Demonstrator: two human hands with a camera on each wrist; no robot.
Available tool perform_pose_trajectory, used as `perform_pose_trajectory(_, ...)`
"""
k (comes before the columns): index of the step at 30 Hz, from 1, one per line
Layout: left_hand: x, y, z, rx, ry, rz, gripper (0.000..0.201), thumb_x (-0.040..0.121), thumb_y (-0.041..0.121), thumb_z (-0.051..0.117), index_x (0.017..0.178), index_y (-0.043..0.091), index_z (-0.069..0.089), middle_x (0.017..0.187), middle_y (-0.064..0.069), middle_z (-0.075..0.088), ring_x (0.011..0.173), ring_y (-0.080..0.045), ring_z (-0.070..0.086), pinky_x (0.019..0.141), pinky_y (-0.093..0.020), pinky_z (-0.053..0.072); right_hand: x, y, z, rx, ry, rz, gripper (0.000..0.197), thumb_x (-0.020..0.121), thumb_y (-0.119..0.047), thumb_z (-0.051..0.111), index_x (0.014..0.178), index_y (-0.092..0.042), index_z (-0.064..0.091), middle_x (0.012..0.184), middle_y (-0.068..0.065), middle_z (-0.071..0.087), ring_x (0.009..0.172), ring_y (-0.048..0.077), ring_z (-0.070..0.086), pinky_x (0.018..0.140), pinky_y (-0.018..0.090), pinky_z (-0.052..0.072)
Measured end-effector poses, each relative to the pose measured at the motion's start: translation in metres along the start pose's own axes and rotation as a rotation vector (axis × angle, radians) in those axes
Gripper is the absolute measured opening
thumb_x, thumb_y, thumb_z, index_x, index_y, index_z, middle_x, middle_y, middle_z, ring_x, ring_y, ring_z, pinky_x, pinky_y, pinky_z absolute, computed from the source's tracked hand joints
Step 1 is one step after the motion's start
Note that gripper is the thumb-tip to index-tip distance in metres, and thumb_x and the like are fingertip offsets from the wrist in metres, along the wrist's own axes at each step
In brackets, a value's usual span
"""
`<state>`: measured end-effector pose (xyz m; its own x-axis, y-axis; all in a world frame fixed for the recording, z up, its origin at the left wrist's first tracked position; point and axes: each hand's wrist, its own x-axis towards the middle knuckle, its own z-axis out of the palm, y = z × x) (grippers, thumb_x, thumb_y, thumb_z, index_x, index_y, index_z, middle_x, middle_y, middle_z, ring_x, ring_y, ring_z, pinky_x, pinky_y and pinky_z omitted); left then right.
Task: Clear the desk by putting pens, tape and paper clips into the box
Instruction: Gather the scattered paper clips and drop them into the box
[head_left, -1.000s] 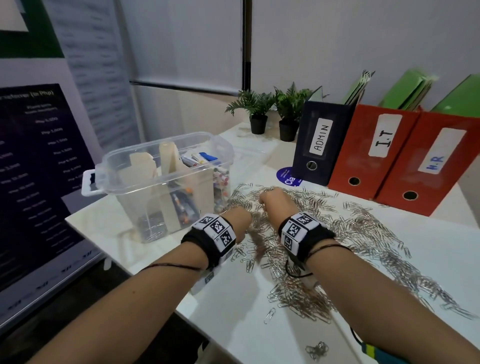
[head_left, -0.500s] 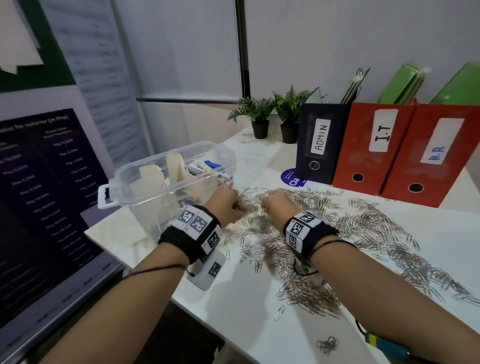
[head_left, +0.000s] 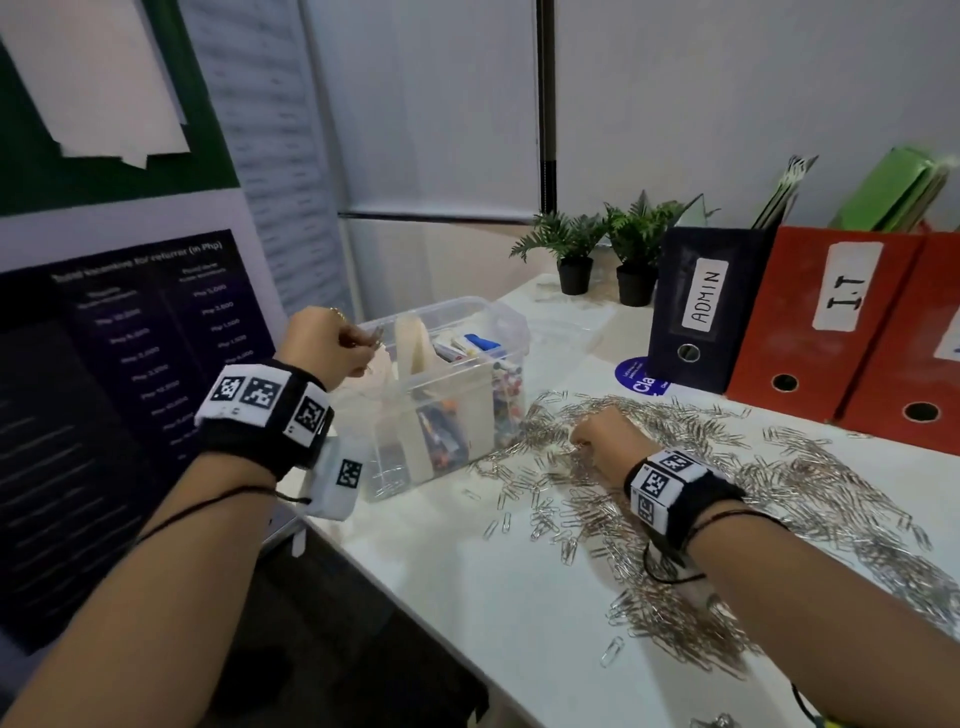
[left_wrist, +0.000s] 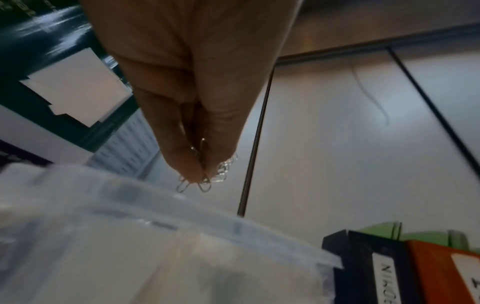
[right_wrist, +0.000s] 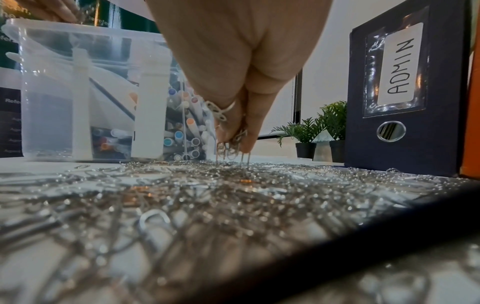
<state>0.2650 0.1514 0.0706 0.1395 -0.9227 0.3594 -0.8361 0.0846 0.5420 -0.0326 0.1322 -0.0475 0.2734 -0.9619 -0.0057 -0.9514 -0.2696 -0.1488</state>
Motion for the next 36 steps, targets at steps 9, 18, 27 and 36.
perform_pose_trajectory(9, 0.007, -0.017, 0.007, 0.398, -0.206, -0.015, 0.021, 0.088, 0.014, 0.061, 0.103, 0.008, 0.073, 0.109, -0.008, 0.070, 0.104, -0.022, 0.062, 0.088, -0.022, 0.045, -0.006, 0.001, 0.000, 0.094, 0.036, -0.020, 0.028, 0.089, -0.001, 0.049, 0.111, -0.004, 0.066, 0.112, 0.015, 0.064, 0.103, 0.029, 0.059, 0.091, 0.033, 0.045)
perform_pose_trajectory(18, 0.015, -0.021, 0.014, 0.469, -0.200, 0.047, 0.023, 0.089, 0.013, 0.056, 0.109, 0.012, 0.067, 0.105, -0.008, 0.069, 0.104, -0.025, 0.061, 0.094, -0.028, 0.042, -0.004, -0.009, -0.012, 0.050, -0.095, 0.119, 0.042, 0.089, 0.008, 0.043, 0.057, -0.017, 0.032, 0.063, -0.003, 0.035, 0.079, 0.016, 0.039, 0.051, 0.014, 0.026)
perform_pose_trajectory(27, 0.012, -0.030, 0.008, 0.288, -0.095, 0.068, 0.038, 0.079, 0.018, 0.071, 0.115, 0.022, 0.058, 0.100, 0.001, 0.068, 0.091, -0.019, 0.062, 0.082, -0.029, 0.050, -0.006, -0.007, -0.015, 0.268, 0.264, 0.007, 0.025, 0.089, -0.001, 0.057, 0.111, -0.003, 0.068, 0.105, 0.015, 0.070, 0.098, 0.023, 0.066, 0.095, 0.027, 0.049)
perform_pose_trajectory(36, 0.011, -0.065, 0.031, 0.138, -0.014, -0.194, 0.052, 0.097, 0.020, 0.035, 0.146, 0.011, 0.024, 0.145, -0.021, 0.035, 0.136, -0.041, 0.027, 0.112, -0.050, 0.025, 0.014, -0.101, -0.086, 0.503, 0.540, -0.276, 0.022, 0.085, 0.000, 0.062, 0.106, 0.001, 0.070, 0.102, 0.017, 0.072, 0.089, 0.016, 0.065, 0.076, -0.003, 0.035)
